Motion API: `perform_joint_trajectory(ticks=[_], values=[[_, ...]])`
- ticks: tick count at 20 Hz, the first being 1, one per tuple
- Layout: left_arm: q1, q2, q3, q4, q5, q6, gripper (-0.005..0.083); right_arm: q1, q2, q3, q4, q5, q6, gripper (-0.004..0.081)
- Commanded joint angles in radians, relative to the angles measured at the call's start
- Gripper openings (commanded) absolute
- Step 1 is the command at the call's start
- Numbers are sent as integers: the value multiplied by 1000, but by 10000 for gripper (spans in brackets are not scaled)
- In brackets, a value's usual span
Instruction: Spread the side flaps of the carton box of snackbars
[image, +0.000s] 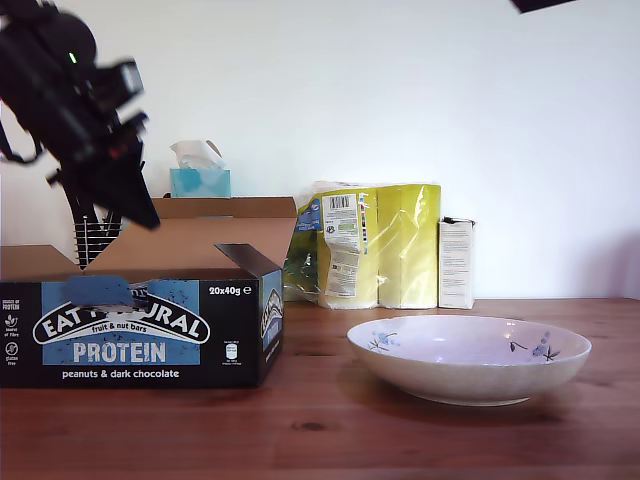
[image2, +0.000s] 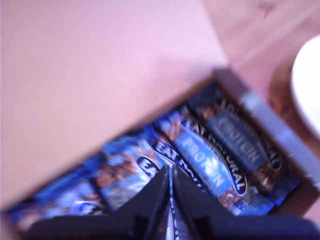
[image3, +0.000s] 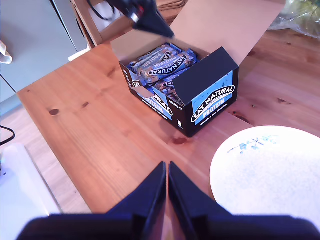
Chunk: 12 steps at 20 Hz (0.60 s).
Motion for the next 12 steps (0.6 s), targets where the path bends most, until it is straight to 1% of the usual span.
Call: perform_joint_trajectory(ticks=[1,6,8,12], values=[[-35,29,-10,12,3,8,-19,-4,-38,18,-25,11,15,-13],[-127,66,-10,57,-9,-26,-19,-4,-92,71,-147,60,13,-13],[-159,83,-10,66,-35,-34,-19,-3,-101,94,-170,64,13,-13],[-196,93,-10,84,-33,-62,-19,-4,-102,113,-202,78,-6,-13]])
